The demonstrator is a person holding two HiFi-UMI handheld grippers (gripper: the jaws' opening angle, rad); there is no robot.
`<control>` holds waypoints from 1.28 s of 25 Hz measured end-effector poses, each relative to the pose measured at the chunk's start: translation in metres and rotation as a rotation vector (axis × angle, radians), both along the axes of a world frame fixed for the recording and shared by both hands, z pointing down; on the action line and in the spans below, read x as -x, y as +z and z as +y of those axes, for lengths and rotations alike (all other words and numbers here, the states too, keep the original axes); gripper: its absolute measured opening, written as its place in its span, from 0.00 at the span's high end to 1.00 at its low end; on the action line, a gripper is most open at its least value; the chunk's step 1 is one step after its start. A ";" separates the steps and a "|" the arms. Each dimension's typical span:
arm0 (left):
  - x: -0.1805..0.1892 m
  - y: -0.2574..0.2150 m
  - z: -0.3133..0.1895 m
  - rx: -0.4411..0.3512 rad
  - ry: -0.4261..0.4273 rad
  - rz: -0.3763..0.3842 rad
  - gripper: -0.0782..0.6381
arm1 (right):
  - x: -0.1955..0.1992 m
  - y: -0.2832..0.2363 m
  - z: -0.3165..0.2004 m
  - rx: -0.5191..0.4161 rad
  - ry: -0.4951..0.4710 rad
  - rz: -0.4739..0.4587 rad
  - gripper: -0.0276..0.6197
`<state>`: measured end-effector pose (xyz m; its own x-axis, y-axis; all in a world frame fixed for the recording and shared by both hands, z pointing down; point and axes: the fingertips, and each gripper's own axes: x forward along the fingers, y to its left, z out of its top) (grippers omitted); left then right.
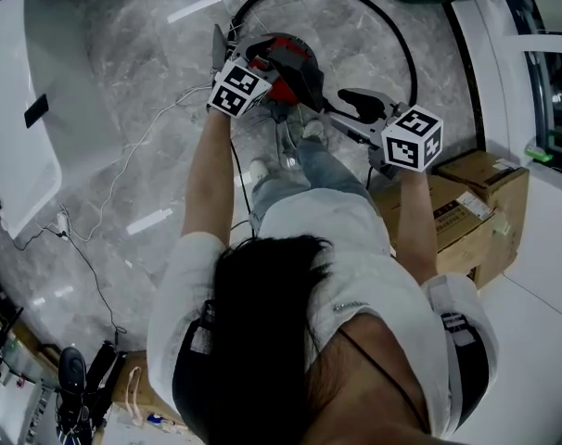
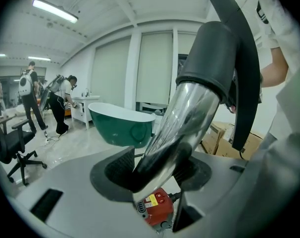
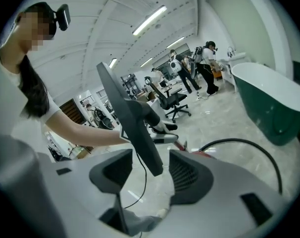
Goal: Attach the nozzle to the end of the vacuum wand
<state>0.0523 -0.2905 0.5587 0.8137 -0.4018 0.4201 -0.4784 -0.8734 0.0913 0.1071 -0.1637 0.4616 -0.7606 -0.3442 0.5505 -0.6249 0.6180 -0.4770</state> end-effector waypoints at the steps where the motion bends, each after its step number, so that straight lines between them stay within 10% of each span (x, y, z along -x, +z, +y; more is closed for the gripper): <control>1: 0.000 0.002 0.001 0.000 0.002 -0.004 0.60 | 0.000 0.000 0.000 -0.002 0.004 -0.005 0.60; 32: -0.022 0.030 0.028 -0.018 0.075 -0.094 0.59 | -0.020 -0.009 0.007 -0.019 0.114 -0.098 0.60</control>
